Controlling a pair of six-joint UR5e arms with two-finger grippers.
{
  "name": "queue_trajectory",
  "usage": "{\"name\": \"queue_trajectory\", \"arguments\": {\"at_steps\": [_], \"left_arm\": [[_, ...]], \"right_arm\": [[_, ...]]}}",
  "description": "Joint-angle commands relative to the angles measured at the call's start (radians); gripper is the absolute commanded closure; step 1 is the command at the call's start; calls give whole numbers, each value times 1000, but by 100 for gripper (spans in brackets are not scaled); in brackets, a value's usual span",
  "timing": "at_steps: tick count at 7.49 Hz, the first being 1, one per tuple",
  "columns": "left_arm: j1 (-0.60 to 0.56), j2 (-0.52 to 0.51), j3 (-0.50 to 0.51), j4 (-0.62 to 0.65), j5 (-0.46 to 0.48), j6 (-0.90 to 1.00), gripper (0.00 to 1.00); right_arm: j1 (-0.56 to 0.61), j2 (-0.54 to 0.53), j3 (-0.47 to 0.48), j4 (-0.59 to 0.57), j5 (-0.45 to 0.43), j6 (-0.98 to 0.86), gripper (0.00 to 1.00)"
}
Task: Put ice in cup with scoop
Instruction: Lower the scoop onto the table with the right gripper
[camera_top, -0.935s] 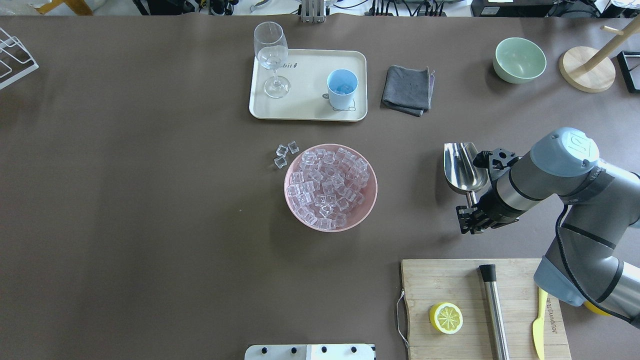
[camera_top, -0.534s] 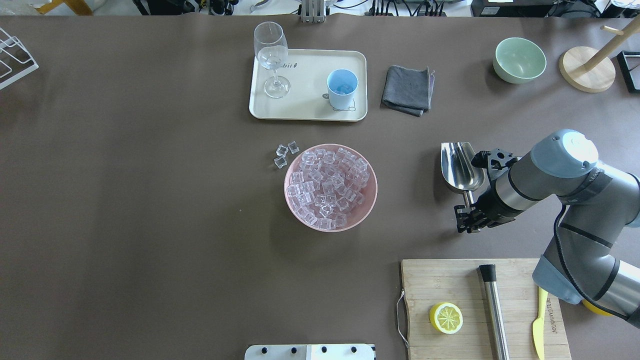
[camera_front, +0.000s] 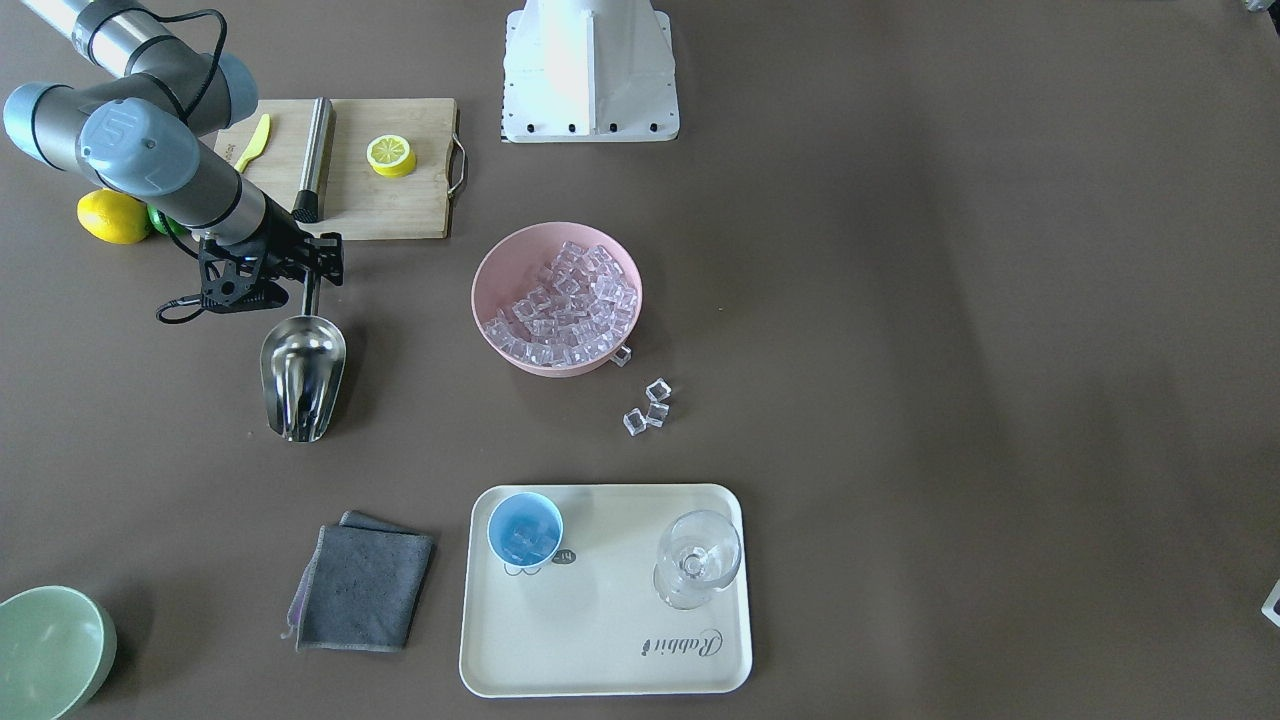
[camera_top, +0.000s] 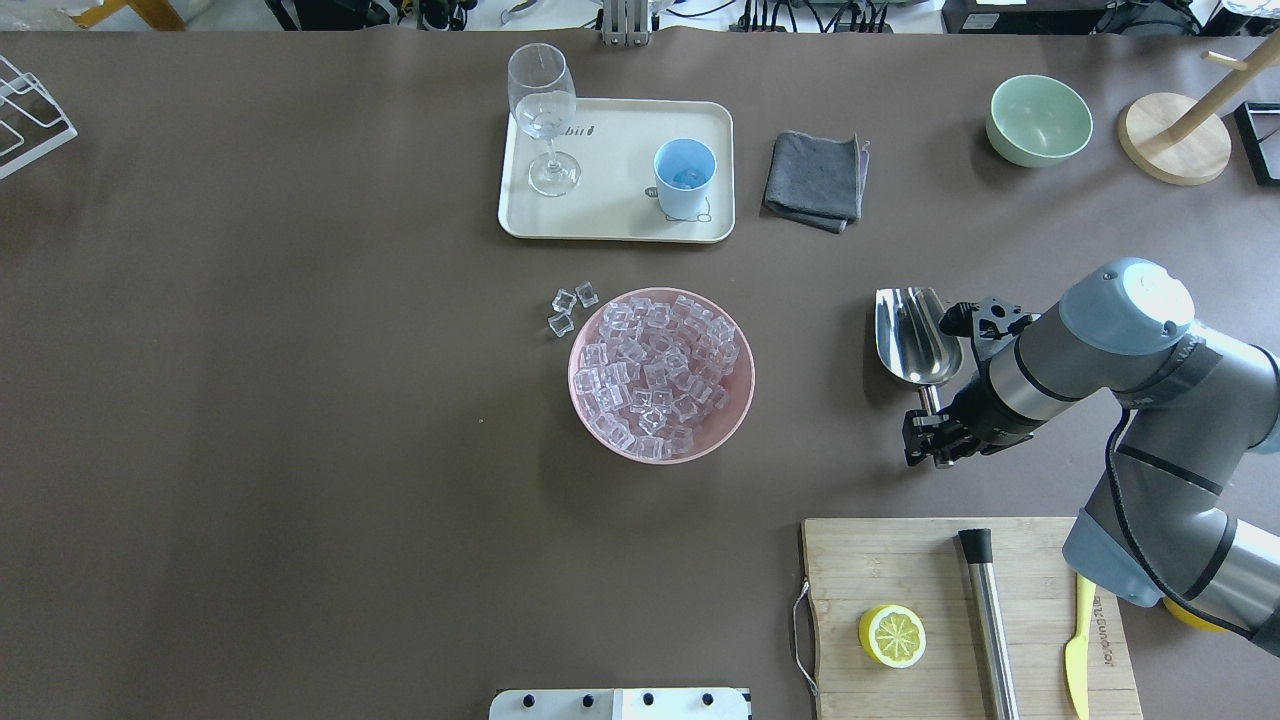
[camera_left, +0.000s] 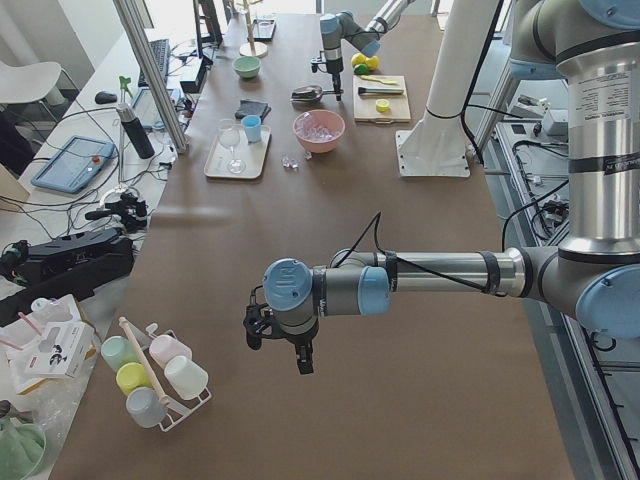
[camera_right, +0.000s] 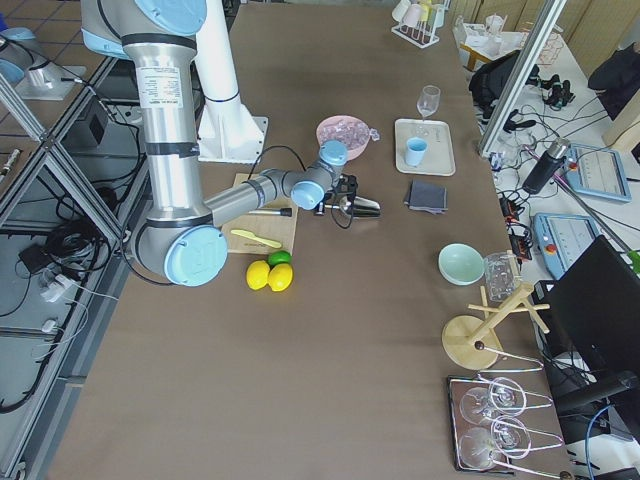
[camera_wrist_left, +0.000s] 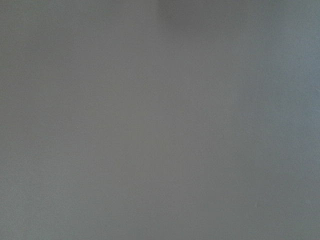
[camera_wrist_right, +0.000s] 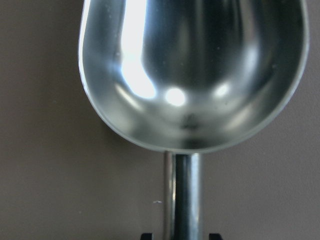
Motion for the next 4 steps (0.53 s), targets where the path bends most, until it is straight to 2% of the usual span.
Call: {"name": "queue_trajectory", "arguments": {"at_steps": [1,4], "left_arm": [[0,0,0,0,0,1,2],[0,0,0,0,0,1,2]], "right_arm": [[0,2,3,-4,8,-2,1],[1,4,6,-8,20,-2,1]]}}
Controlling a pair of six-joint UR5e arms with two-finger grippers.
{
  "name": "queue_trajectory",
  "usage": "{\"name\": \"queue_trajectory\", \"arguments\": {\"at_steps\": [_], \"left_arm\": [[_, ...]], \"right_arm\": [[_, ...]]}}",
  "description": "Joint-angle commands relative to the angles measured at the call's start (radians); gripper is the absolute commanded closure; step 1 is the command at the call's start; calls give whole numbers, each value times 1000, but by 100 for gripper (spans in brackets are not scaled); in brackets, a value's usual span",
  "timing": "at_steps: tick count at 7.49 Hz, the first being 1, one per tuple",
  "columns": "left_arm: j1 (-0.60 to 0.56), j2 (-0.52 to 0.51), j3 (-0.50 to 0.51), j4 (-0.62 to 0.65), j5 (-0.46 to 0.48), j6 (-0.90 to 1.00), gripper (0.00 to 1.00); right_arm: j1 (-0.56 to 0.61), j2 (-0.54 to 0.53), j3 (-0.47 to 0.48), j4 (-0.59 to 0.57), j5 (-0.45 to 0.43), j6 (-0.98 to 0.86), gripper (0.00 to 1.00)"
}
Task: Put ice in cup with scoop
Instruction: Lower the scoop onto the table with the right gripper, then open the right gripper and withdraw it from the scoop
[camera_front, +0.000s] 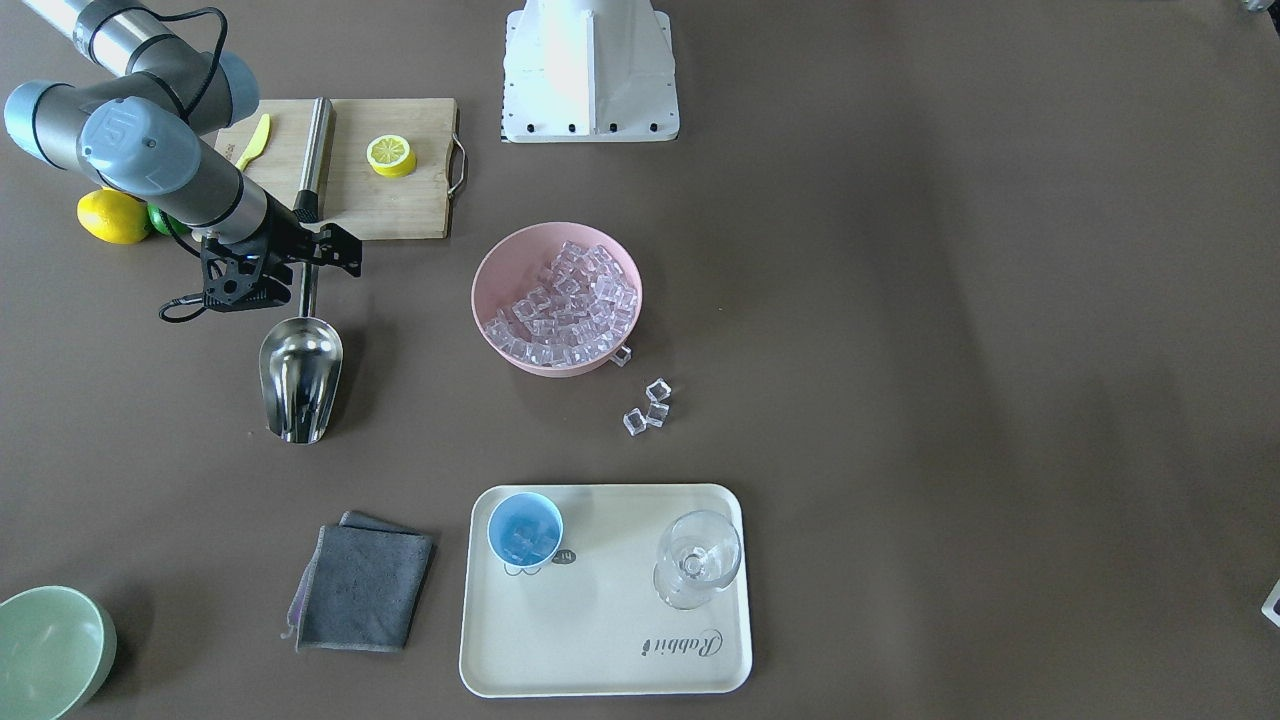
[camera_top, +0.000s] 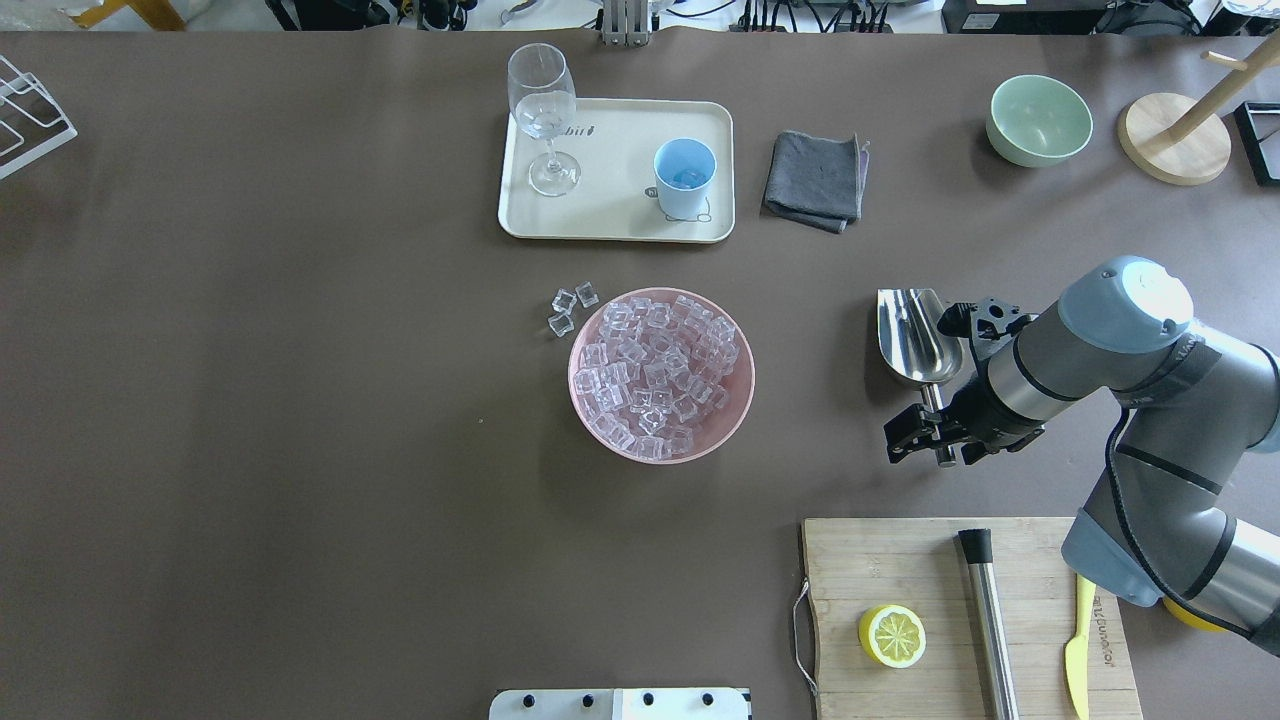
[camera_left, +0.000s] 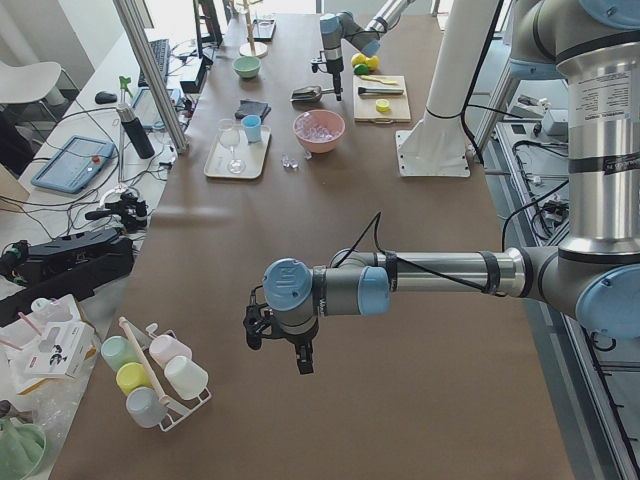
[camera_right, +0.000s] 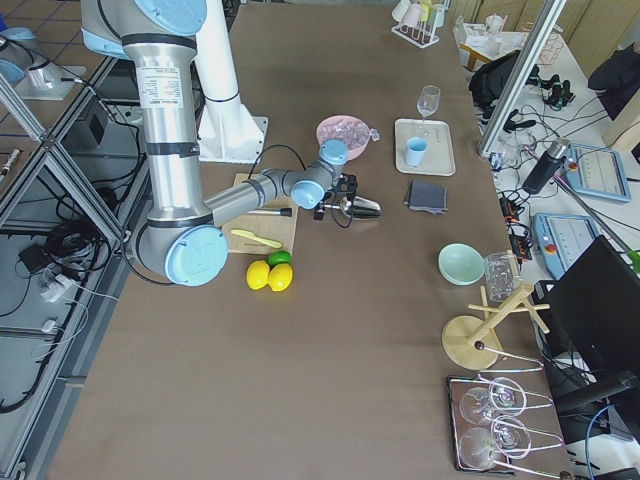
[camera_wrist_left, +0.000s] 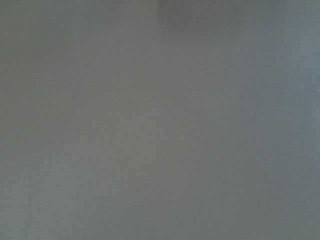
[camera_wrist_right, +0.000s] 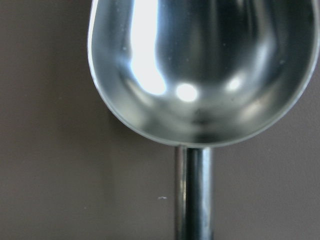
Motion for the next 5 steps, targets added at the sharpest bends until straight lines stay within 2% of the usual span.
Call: {"name": "queue_trajectory", "arguments": {"at_steps": [1,3,5], "left_arm": [[0,0,0,0,0,0,2],[0,0,0,0,0,0,2],[0,0,0,0,0,0,2]], "right_arm": [[1,0,6,-3,12,0,1],[37,-2,35,-44,28,-6,1],[84,3,160,-240,27,-105,1]]}}
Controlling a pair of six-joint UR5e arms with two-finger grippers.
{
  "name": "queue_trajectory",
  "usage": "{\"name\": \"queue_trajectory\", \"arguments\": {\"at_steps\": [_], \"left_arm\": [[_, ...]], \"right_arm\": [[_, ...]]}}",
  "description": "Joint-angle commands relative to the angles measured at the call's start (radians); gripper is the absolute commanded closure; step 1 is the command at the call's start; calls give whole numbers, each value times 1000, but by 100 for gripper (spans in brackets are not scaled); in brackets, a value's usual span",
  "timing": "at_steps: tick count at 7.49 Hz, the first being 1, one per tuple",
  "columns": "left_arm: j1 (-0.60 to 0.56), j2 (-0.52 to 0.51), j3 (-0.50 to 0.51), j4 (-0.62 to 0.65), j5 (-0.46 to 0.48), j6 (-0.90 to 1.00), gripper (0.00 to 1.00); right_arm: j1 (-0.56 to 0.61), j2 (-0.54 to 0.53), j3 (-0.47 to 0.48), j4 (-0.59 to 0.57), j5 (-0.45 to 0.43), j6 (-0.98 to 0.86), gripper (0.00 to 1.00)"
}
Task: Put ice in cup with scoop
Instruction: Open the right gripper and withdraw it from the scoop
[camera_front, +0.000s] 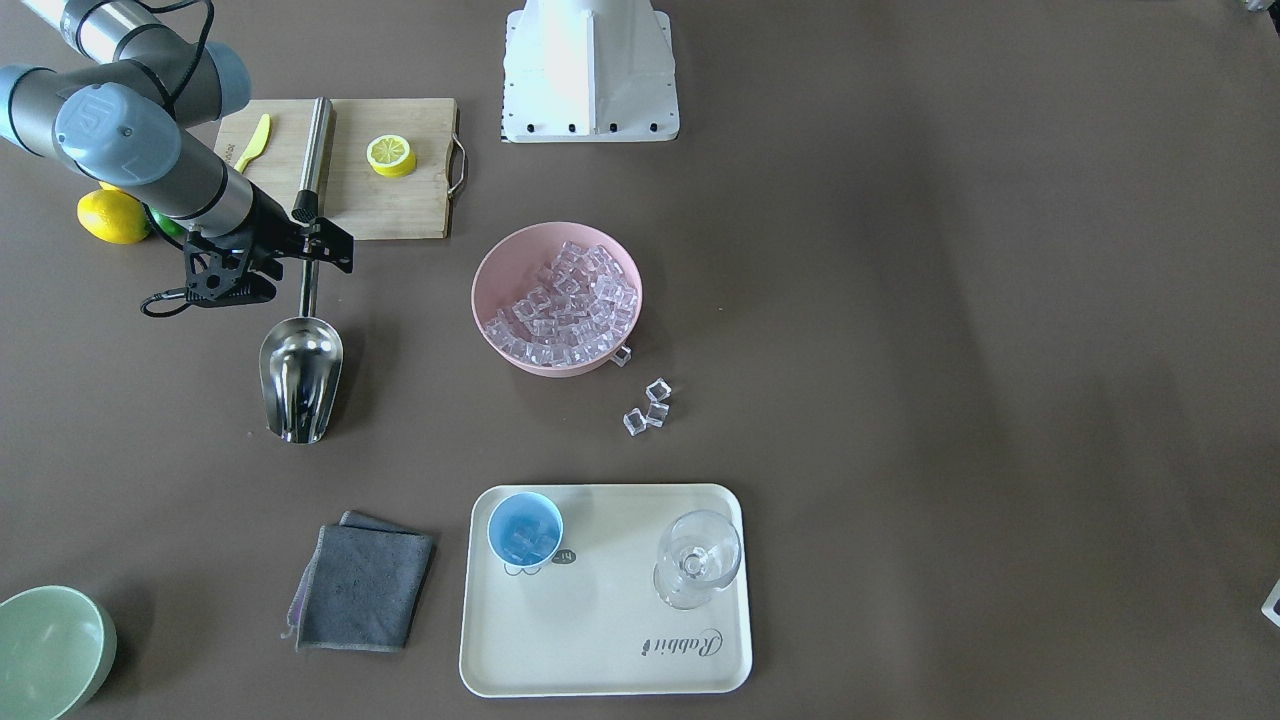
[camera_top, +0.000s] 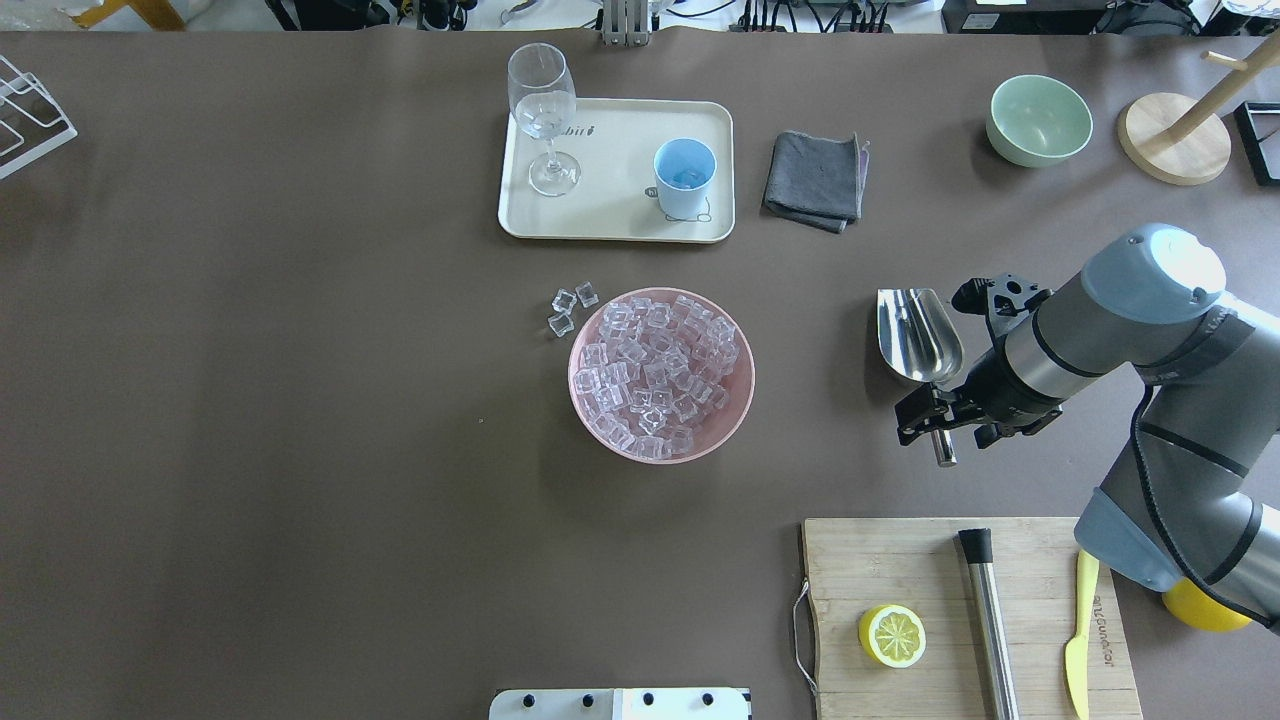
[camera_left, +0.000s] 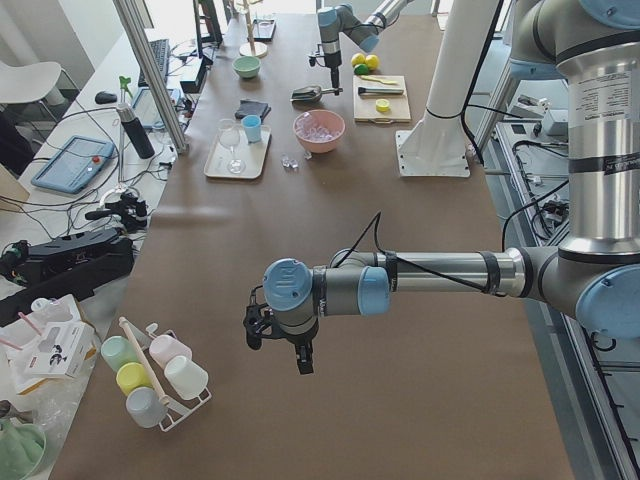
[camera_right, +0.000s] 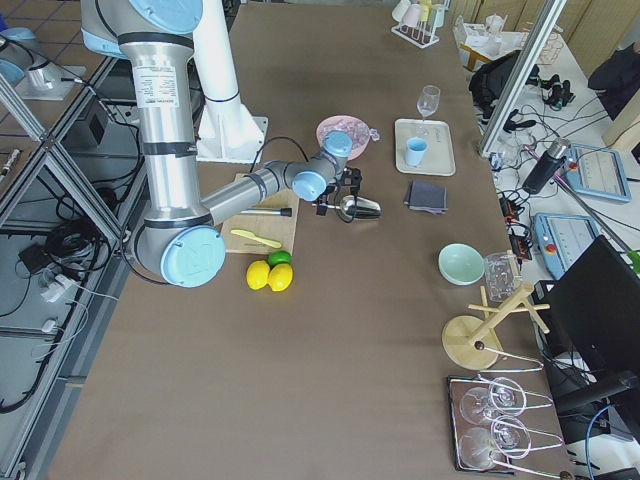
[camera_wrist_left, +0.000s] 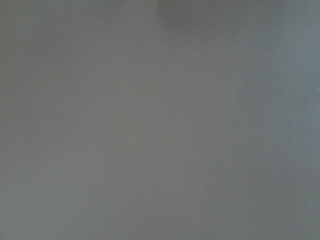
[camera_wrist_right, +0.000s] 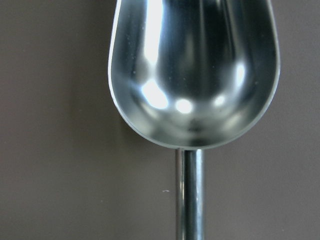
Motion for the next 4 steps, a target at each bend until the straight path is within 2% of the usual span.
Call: {"name": "queue_trajectory", "arguments": {"at_steps": [1,4], "left_arm": [[0,0,0,0,0,-1,2],[0,0,0,0,0,0,2]], "right_arm": [[61,4,147,-224,-2,-122,1],[185,2,205,-325,-5,-286,1]]}}
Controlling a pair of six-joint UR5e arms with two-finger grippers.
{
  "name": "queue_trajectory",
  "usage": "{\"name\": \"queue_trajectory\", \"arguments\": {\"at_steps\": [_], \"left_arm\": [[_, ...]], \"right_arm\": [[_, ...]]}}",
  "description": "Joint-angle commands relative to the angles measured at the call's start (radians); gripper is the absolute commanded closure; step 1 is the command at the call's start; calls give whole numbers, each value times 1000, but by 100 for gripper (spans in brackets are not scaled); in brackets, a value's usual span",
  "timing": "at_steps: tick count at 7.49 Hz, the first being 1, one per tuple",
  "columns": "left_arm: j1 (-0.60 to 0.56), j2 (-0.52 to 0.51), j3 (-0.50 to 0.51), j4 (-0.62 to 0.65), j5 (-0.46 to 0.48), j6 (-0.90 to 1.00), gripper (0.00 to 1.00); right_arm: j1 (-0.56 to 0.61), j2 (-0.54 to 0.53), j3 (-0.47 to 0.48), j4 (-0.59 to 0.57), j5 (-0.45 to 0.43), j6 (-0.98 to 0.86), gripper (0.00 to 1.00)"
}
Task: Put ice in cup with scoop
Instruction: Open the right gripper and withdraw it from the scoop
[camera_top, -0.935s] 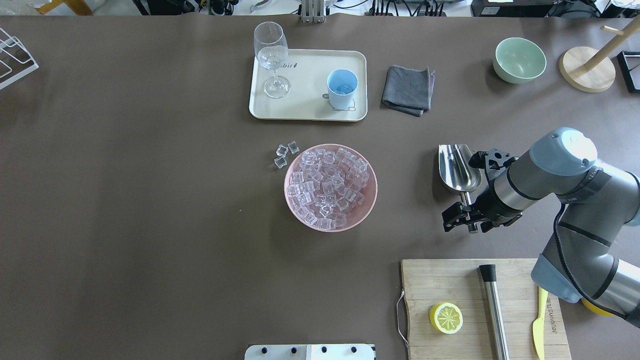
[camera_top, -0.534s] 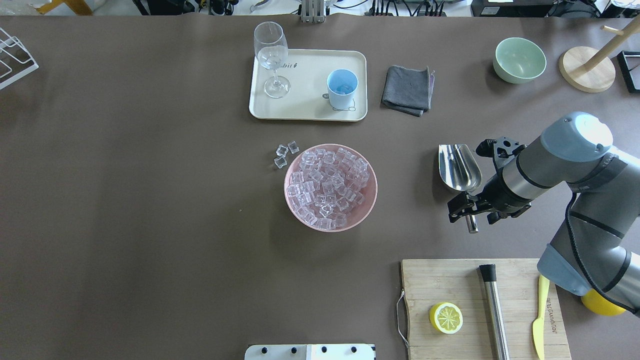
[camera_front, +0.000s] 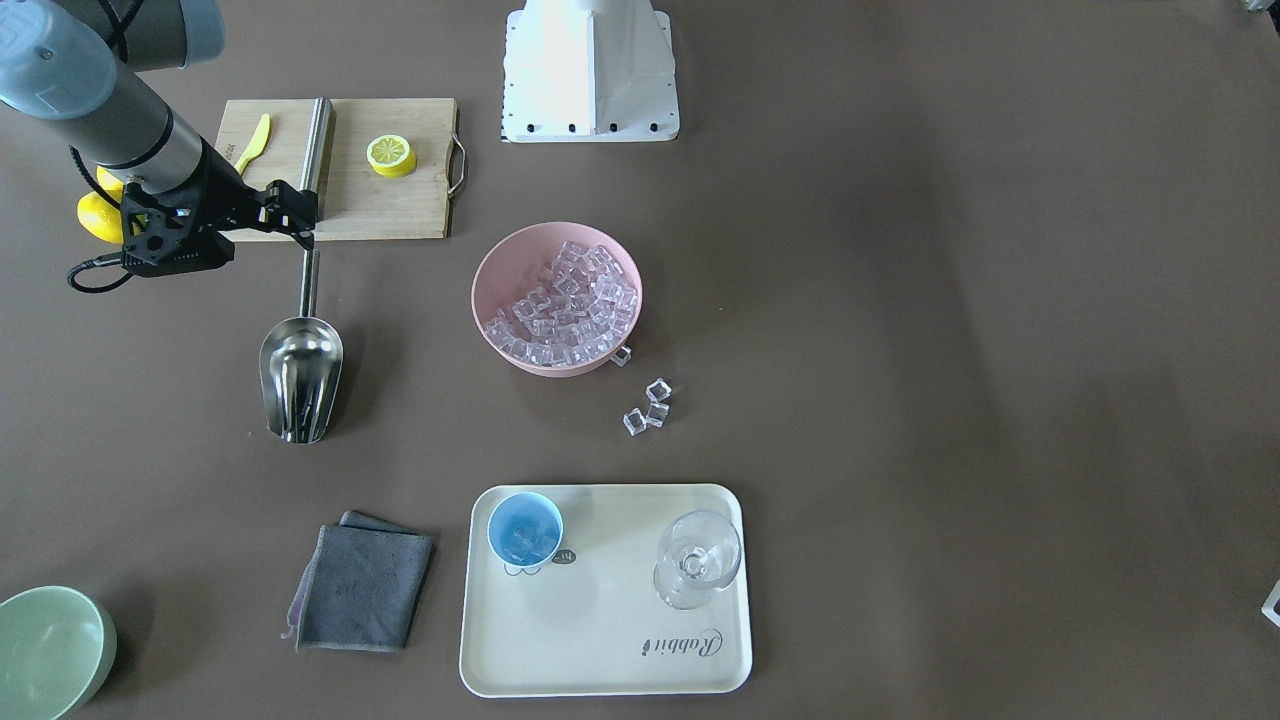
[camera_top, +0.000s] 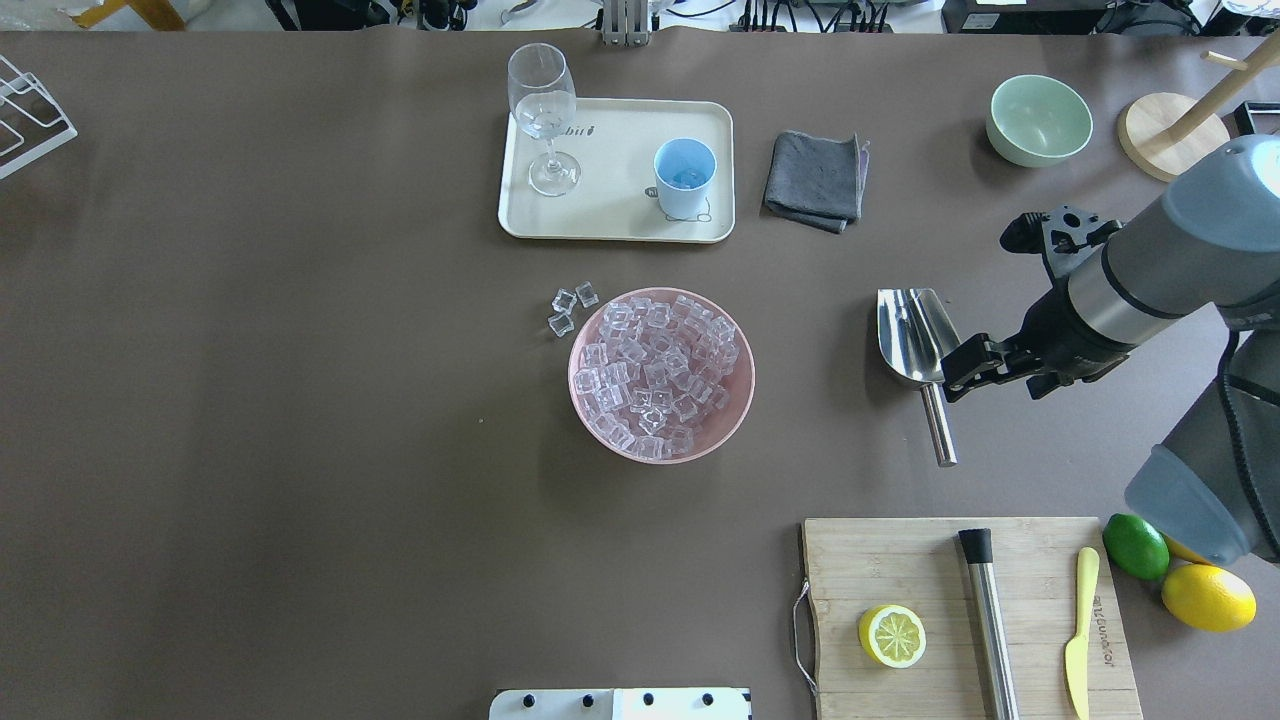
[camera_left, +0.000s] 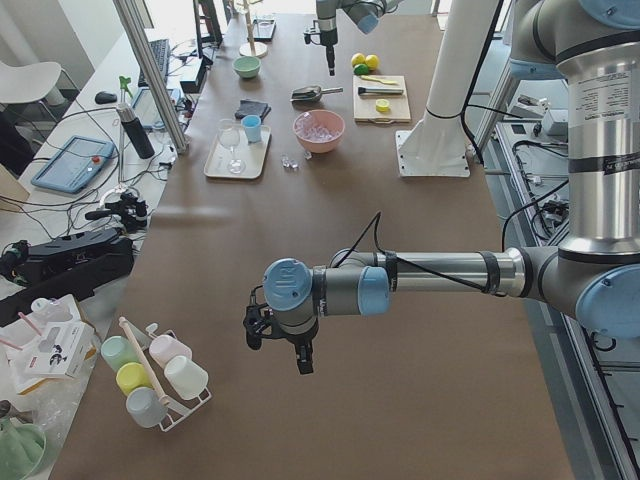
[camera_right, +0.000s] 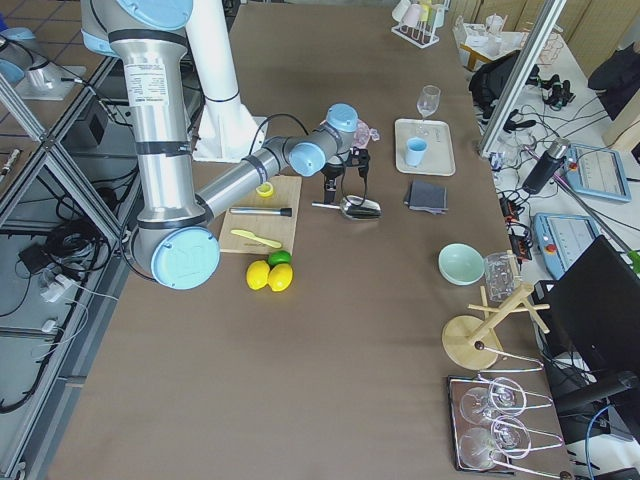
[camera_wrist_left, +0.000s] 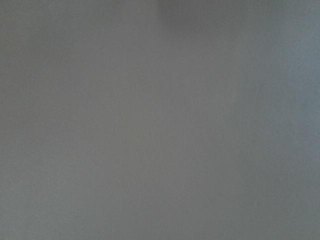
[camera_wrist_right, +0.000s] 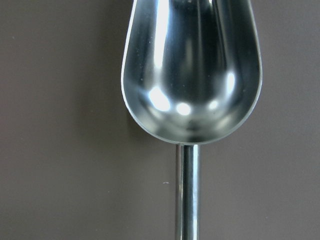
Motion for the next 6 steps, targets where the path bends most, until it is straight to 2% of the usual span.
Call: {"name": "queue_trajectory", "arguments": {"at_steps": [1,3,4,6], "left_arm": [[0,0,0,0,0,1,2],[0,0,0,0,0,1,2],[0,0,2,0,0,1,2],[1,0,6,0,0,1,2]], "right_arm": [[121,-22,26,-63,7,-181,1],[278,-86,25,-166,9,-421,1],[378,-99,12,-256,7,-579,1],[576,-110,-98,-298,18,-851,1]]}}
